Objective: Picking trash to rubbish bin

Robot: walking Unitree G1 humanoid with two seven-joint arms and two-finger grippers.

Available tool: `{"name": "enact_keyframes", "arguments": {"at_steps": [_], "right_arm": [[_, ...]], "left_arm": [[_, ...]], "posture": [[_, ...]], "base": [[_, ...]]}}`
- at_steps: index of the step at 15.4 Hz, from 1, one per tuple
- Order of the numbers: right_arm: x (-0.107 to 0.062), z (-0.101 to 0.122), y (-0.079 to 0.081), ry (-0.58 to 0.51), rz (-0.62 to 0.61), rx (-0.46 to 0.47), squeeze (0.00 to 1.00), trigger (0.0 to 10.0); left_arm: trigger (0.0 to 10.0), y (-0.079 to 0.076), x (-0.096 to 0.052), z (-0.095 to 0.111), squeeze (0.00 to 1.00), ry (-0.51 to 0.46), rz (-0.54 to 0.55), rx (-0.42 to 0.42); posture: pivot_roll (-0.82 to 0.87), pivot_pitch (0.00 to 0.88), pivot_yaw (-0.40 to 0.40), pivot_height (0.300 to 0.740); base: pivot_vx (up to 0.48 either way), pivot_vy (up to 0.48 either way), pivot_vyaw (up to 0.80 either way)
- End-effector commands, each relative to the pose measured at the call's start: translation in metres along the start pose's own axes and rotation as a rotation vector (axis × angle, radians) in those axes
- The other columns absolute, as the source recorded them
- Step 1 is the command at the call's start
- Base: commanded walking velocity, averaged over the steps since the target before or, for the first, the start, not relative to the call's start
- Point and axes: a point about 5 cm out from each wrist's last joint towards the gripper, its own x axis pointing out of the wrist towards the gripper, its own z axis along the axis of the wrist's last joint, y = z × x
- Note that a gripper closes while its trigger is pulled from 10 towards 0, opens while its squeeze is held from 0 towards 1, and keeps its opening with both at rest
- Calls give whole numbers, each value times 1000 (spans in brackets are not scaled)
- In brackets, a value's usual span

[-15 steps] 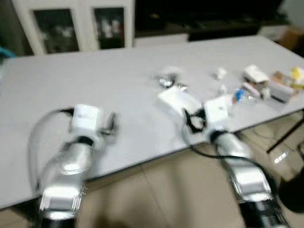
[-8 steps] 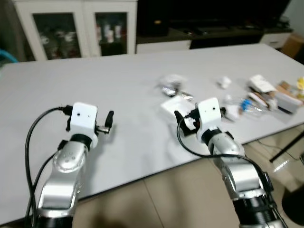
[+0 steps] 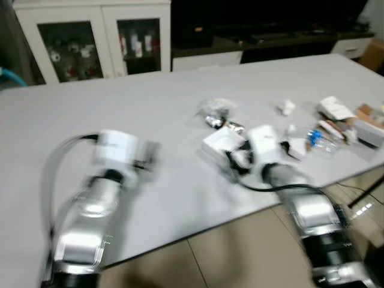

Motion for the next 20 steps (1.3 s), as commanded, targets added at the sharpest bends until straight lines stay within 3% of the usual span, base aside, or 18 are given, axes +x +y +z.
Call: {"name": "enact_keyframes", "arguments": {"at_steps": [1,2,5,8,9,10,15,20], "right_arm": [[6,13,4,-26,41,14,302,10000],[9,17,5,-29,77,32,1000,10000],[19,16,8,36,175,9,1000,10000],[35,11,2,91,134,-95,1000,10000],[38,10,1,93,118,-109,310,10000],[42,9,-1,93,103,-119,0,10000],[50,-18,-2,183,63,-151,0,10000],[51,-24,-5,173,49,-9,0,10000]], "left_arm": [[10000,2,-2,-1,0,18,-17,34],[10000,2,-2,-1,0,22,-21,23],[10000,2,1,0,0,19,-22,20],[10000,-2,1,6,0,4,-80,38],[10000,-3,0,7,0,0,-89,38],[10000,-3,1,9,0,-8,-101,46],[10000,4,-1,5,0,10,-60,55],[10000,2,-2,5,0,8,-74,72]], "posture": [[6,0,-47,740],[-1,0,-46,740],[-1,0,-41,740],[10,0,-43,740],[13,0,-45,740],[23,0,-46,740],[32,0,-55,740],[43,0,-56,740]], "base": [[0,0,0],[0,0,0],[0,0,0],[0,0,0],[0,0,0],[0,0,0],[0,0,0],[0,0,0]]}}
